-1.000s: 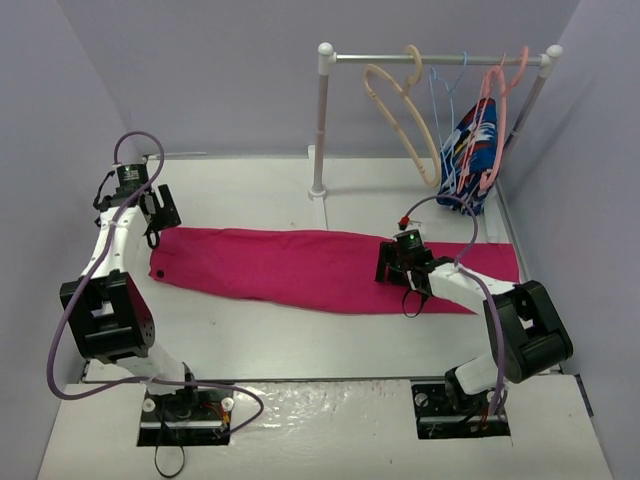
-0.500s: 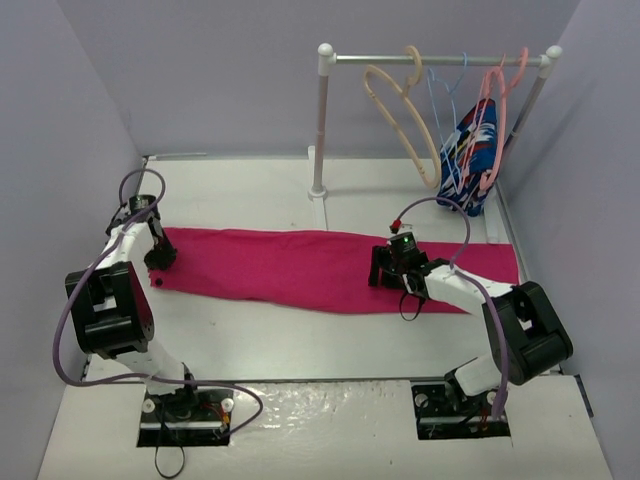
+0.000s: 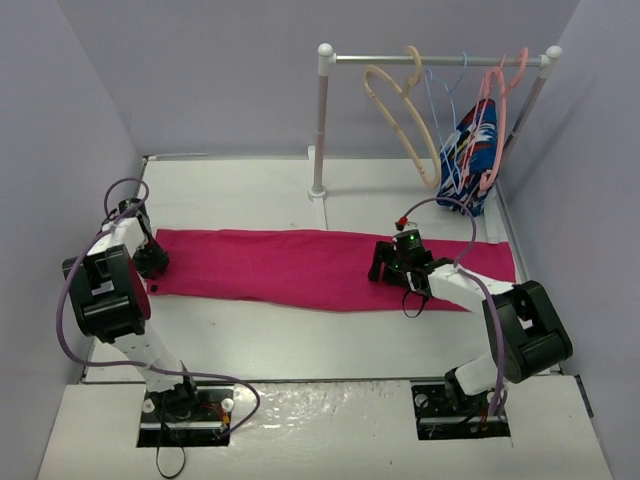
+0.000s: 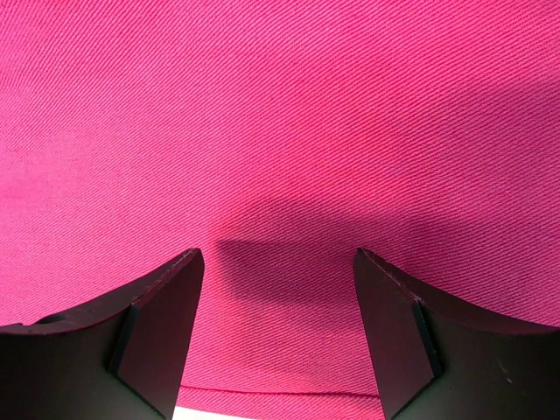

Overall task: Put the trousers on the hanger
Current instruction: Fold the trousers at the center of the board.

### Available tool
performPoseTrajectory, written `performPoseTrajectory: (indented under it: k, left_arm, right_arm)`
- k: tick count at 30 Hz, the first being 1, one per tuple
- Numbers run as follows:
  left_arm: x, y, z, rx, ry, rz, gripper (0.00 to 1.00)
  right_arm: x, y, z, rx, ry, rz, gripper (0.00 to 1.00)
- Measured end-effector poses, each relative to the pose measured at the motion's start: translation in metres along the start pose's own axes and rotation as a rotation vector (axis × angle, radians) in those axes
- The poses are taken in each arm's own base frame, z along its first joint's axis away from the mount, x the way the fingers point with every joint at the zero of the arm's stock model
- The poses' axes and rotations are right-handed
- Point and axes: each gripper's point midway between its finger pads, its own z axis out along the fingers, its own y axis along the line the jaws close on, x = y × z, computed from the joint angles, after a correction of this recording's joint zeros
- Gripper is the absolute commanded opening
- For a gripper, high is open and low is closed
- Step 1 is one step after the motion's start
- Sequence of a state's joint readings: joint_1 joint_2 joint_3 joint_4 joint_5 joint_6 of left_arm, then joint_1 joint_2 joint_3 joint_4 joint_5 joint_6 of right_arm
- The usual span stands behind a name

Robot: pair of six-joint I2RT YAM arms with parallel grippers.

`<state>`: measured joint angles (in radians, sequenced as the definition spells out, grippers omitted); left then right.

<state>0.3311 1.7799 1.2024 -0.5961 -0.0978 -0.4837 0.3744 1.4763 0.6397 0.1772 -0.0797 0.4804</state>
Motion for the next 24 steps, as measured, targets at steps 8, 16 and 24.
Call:
performPoseTrajectory:
  k: [8, 16, 24]
  left_arm:
    - [-0.017, -0.028, -0.072, 0.107, -0.2, 0.089, 0.6]
    - [0.057, -0.133, -0.14, 0.428, -0.309, 0.333, 0.55]
    - [0.119, -0.117, -0.048, 0.294, -0.088, 0.333, 0.5]
  right_arm:
    - [0.008, 0.018, -0.018, -0.03, 0.004, -0.086, 0.64]
    - [0.013, 0.105, -0.049, -0.272, -0.036, -0.267, 0.46]
    - [0.049, 0.179, -0.047, -0.455, -0.012, -0.528, 0.23]
